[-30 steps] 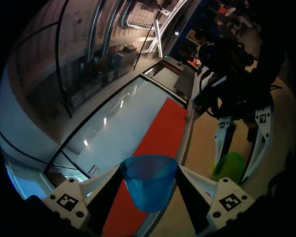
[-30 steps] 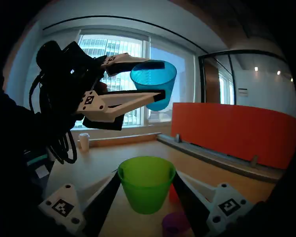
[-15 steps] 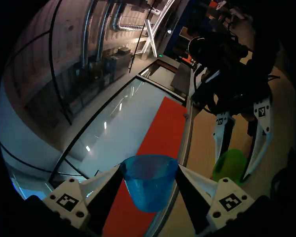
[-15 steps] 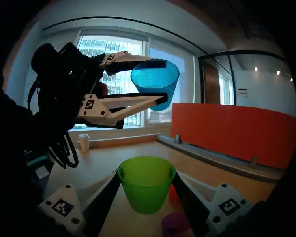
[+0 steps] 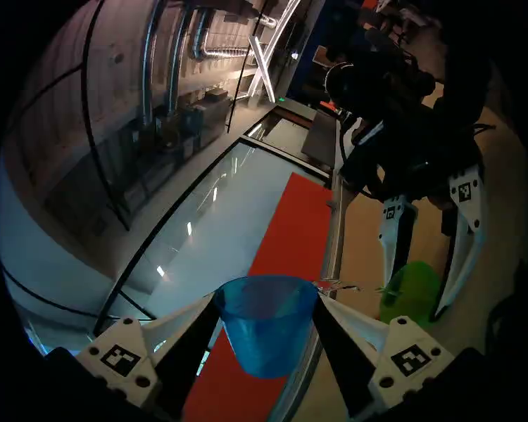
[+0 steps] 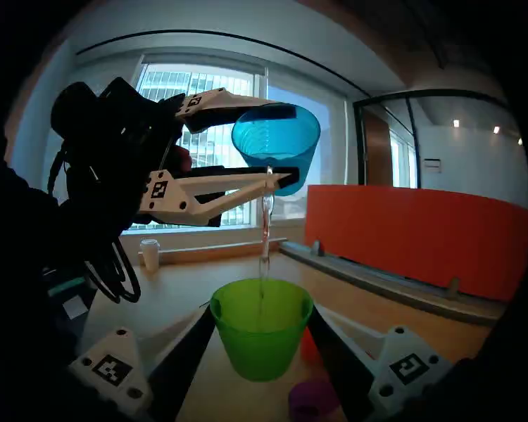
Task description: Pour water
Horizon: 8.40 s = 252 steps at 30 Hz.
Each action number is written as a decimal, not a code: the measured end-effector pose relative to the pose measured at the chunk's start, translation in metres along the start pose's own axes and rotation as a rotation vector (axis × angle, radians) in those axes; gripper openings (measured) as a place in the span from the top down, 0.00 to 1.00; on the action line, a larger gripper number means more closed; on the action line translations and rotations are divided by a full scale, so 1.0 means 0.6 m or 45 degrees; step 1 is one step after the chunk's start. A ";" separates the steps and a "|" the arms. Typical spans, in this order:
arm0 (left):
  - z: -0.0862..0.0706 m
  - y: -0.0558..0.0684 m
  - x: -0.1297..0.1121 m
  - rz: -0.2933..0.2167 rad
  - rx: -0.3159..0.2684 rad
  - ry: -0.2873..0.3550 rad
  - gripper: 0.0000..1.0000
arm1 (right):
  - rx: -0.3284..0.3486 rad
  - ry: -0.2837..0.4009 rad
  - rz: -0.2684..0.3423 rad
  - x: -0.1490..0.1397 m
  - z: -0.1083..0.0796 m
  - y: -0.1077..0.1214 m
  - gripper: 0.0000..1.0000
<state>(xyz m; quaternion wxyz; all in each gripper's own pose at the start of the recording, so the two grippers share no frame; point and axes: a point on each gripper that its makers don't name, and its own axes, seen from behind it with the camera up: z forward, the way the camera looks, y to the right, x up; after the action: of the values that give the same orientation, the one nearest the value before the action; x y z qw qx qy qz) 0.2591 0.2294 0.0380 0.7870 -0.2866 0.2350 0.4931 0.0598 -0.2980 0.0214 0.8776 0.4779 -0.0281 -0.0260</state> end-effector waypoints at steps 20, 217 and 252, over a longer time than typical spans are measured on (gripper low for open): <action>0.000 0.002 0.004 0.075 0.005 -0.003 0.12 | -0.005 0.002 -0.003 -0.001 -0.001 0.002 0.09; -0.002 -0.031 -0.009 -0.183 0.063 -0.021 0.12 | -0.057 0.068 -0.004 0.026 -0.016 0.028 0.09; -0.003 -0.040 -0.100 -1.411 0.022 -0.066 0.12 | -0.068 0.076 -0.006 0.033 -0.024 0.003 0.09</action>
<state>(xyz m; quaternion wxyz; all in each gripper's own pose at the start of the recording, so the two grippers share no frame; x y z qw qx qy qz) 0.2565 0.1814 0.0814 0.9366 -0.3486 0.0337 0.0104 0.0804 -0.2865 0.0159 0.8904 0.4549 -0.0002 -0.0146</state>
